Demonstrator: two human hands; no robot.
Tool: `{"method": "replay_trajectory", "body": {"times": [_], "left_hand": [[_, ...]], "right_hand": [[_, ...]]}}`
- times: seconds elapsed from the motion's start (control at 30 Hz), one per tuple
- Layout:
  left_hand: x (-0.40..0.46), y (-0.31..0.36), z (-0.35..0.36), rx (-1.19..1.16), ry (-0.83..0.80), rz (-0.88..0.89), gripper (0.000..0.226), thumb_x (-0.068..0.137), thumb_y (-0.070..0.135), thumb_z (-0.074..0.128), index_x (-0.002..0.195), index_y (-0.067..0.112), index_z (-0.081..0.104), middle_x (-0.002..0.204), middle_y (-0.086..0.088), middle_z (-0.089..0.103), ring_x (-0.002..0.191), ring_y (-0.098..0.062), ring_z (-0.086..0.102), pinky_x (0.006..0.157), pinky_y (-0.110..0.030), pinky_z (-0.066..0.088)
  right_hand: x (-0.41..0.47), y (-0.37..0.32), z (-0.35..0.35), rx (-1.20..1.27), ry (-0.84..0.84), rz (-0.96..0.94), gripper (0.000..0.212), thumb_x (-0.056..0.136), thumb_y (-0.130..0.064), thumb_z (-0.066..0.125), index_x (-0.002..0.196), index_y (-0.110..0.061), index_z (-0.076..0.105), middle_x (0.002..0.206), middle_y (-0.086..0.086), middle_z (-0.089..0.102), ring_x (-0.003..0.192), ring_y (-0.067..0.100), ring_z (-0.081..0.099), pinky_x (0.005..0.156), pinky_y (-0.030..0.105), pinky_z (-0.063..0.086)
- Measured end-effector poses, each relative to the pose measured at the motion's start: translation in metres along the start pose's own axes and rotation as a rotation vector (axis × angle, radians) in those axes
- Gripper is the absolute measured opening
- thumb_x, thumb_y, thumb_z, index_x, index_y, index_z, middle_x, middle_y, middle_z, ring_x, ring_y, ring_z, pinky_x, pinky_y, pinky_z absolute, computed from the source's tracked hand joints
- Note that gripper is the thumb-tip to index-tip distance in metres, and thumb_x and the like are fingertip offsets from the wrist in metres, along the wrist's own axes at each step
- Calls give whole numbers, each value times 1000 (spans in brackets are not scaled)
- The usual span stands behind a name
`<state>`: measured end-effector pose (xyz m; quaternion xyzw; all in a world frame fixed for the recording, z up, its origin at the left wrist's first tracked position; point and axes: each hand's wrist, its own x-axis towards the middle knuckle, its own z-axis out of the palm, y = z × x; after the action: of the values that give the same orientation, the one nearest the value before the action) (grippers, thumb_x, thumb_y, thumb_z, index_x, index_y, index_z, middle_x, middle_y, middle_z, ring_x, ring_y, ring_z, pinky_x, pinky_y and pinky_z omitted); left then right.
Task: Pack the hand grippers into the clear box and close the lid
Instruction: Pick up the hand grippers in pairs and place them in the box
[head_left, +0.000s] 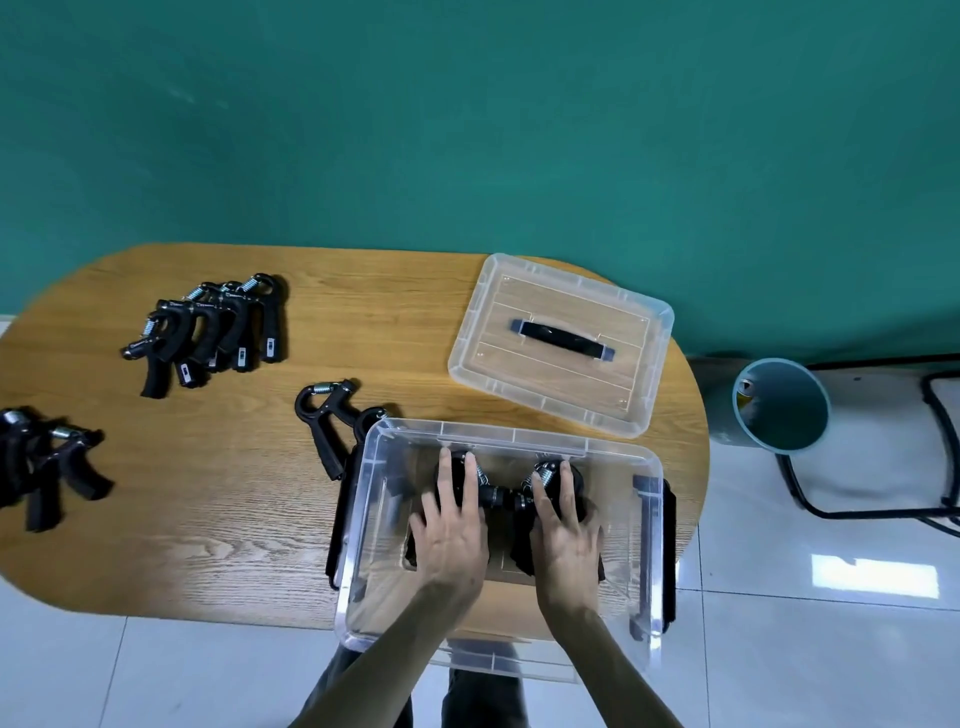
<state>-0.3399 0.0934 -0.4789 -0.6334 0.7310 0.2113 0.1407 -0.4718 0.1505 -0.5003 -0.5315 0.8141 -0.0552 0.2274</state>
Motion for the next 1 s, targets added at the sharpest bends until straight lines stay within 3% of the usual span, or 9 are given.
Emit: {"method": "replay_trajectory", "body": {"times": [0.13, 0.23, 0.3, 0.4, 0.5, 0.7, 0.83, 1.0], "left_hand": [[-2, 1, -1, -28, -37, -10, 84, 104, 38, 38, 156, 26, -27, 161, -8, -39, 134, -31, 37, 109, -49, 38], [-3, -1, 0, -54, -10, -15, 84, 103, 48, 34, 157, 24, -25, 159, -8, -42, 147, -37, 24, 117, -54, 30], [-7, -5, -1, -63, 2, 0, 81, 104, 52, 27, 155, 23, -29, 158, -7, -44, 153, -38, 10, 122, -56, 23], [-15, -8, -16, -54, 34, 50, 76, 105, 56, 18, 157, 21, -25, 164, -7, -35, 156, -34, 4, 124, -54, 17], [-26, -8, -40, -56, 48, 89, 72, 105, 58, 16, 161, 21, -11, 170, -5, -13, 155, -29, 11, 124, -51, 16], [-44, -19, -81, -47, 198, 171, 63, 104, 56, 27, 157, 20, 25, 153, -4, 44, 129, -22, 47, 105, -42, 43], [-46, -36, -111, -29, 274, 173, 59, 104, 52, 28, 152, 18, 35, 147, -5, 50, 123, -24, 50, 100, -43, 45], [-28, -62, -155, -12, 332, 166, 58, 102, 44, 28, 149, 13, 42, 149, -10, 49, 129, -29, 50, 101, -48, 48]], "right_hand": [[2, -4, -6, 15, -54, 8, 85, 94, -2, 62, 156, -43, 18, 169, -9, -6, 132, 47, 39, 101, 59, 43], [2, -8, -13, -4, -38, 12, 57, 103, -38, 48, 157, -37, 27, 170, 2, 9, 132, 50, 41, 101, 61, 42], [1, -9, -17, -66, 11, 21, 54, 103, -50, 35, 156, -35, 32, 167, 10, 22, 126, 51, 49, 100, 61, 44], [-6, -13, -30, -74, 79, -53, 55, 102, -50, 33, 154, -34, 35, 161, 10, 34, 120, 41, 49, 95, 55, 47], [-16, -20, -51, -52, 113, -108, 49, 101, -49, 37, 146, -29, 45, 136, 10, 52, 101, 32, 51, 81, 49, 50], [-14, -45, -90, -77, 173, -240, 49, 101, -48, 38, 139, -20, 51, 122, 10, 58, 96, 29, 53, 77, 44, 52], [-6, -82, -116, -89, 220, -331, 46, 102, -45, 39, 141, -21, 47, 125, 10, 58, 99, 29, 52, 85, 44, 47], [11, -149, -141, -70, 193, -415, 53, 104, -50, 33, 151, -26, 37, 147, 8, 44, 112, 28, 51, 89, 45, 49]]}}
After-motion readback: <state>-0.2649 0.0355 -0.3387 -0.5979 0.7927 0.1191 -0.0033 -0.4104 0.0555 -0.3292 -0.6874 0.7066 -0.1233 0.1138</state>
